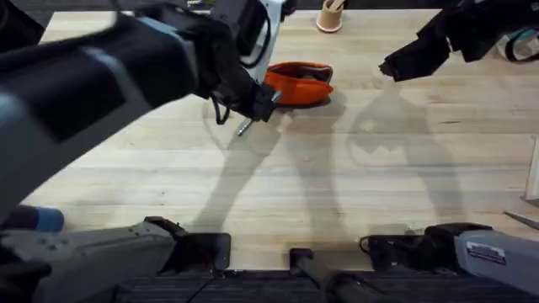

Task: Unzip the bag, pick up the pens from the table one at a time and place them inside, then zip the bag closed.

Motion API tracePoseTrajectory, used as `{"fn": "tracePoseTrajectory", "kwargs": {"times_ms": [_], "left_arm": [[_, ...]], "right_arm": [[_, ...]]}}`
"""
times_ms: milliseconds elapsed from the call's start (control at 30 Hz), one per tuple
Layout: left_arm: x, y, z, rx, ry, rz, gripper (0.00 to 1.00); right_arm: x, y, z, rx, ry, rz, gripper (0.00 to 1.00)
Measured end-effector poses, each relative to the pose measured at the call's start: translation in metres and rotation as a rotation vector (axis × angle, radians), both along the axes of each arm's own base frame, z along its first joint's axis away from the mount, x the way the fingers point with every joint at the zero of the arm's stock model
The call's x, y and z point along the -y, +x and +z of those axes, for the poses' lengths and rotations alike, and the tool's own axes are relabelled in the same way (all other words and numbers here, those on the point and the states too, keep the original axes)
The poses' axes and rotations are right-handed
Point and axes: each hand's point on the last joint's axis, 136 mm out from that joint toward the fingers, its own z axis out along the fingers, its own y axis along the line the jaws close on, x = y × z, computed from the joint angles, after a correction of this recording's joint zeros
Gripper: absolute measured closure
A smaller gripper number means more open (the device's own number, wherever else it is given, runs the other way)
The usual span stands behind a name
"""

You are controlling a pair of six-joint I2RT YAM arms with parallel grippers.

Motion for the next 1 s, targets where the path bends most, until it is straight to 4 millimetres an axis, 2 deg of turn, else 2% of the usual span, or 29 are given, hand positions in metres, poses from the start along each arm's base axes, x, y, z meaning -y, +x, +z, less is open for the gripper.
{"fn": "tracePoseTrajectory", "kwargs": {"times_ms": [367,633,800,1000], "left_arm": [[-0.005,-0.009,0.057,0.053,0.079,-0.233,0.96],[0.005,0.012,0.114,0.219,0.081,-0.348,0.96],[0.012,0.018,0.134,0.295,0.079,-0.426,0.96],[0.035,0.028,0.152,0.415,0.016,-0.556,0.96]], "right_arm": [[0.0,0.0,0.0,0.0,0.0,0.0,0.005],[0.0,0.0,0.0,0.0,0.0,0.001,0.005],[0.0,0.0,0.0,0.0,0.0,0.0,0.005],[0.0,0.0,0.0,0.0,0.0,0.0,0.005]]}}
